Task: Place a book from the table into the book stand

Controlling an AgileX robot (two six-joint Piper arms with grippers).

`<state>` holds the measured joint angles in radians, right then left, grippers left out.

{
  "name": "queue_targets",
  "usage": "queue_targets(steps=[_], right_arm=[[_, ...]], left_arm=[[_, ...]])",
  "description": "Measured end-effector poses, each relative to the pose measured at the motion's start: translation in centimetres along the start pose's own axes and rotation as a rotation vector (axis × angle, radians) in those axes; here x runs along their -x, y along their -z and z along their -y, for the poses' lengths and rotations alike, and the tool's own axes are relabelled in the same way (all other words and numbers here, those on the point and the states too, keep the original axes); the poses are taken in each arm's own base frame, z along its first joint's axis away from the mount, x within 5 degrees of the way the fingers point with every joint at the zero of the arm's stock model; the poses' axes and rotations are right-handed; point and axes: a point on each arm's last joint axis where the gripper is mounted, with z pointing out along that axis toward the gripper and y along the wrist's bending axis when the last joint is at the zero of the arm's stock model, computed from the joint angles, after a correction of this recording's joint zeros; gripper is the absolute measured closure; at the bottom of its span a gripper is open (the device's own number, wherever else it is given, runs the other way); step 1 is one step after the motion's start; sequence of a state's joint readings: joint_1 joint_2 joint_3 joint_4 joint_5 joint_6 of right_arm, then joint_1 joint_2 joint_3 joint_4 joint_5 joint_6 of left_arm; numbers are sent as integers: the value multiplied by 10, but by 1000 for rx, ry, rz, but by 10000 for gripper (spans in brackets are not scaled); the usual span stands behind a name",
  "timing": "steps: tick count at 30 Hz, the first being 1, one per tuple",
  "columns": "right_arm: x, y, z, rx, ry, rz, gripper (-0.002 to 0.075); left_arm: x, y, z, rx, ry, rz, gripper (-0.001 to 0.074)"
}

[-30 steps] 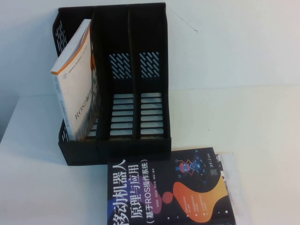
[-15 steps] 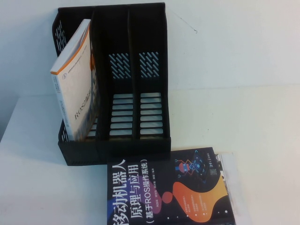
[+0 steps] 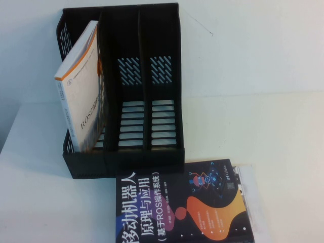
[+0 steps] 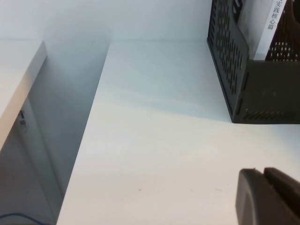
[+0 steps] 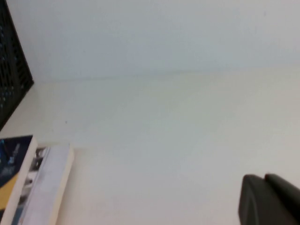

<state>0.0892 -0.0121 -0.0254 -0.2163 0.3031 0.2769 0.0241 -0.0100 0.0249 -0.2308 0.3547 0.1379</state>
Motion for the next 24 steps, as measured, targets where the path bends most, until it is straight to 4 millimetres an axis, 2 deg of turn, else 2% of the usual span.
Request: queue_targets(steps=[3, 24], right_arm=[[-19, -4, 0, -2, -87, -94, 726], [-20, -4, -2, 15, -26, -102, 726]], left_arm=[[0, 0, 0, 0, 0, 0, 738], [0, 0, 0, 0, 8, 0, 738]])
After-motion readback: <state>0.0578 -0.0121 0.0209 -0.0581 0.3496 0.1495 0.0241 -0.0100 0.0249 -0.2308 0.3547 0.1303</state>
